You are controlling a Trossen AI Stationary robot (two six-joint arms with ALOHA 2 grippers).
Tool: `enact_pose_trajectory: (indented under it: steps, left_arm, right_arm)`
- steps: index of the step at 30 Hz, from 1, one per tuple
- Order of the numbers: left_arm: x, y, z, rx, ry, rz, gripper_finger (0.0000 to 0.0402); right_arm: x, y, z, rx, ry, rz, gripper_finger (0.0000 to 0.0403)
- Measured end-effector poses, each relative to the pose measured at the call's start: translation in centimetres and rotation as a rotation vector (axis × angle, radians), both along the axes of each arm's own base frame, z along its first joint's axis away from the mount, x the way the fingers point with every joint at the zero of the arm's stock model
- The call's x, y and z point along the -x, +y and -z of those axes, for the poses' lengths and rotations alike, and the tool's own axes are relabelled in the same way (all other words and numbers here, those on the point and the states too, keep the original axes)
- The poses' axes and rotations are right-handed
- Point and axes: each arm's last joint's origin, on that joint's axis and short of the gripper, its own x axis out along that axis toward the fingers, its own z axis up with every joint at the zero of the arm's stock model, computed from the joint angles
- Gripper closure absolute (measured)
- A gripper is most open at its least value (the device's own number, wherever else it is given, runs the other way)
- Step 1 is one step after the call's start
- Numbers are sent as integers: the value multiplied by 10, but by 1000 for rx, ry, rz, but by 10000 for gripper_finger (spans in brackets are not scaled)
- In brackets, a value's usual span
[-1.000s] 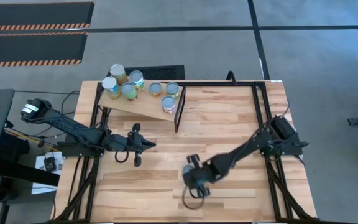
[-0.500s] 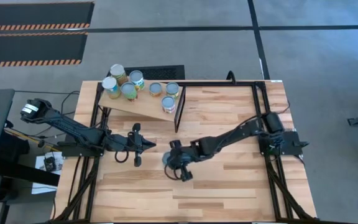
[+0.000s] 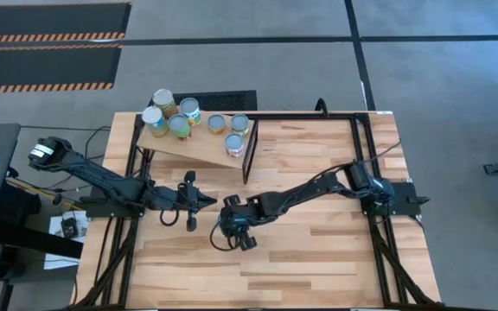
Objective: Pick and place cans onto a shelf
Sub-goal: Put the canned tuna on the shelf
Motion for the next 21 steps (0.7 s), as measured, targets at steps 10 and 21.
enact_pose_trajectory:
  steps: [10,21]
  left_arm:
    - [0,0,0,47,-3,-16,401]
    - [1,-1,3,33,38,40,401]
  right_arm:
    - [-4,-1,-4,8,-47,88,307]
    - [21,25,-42,17,-96,44,327]
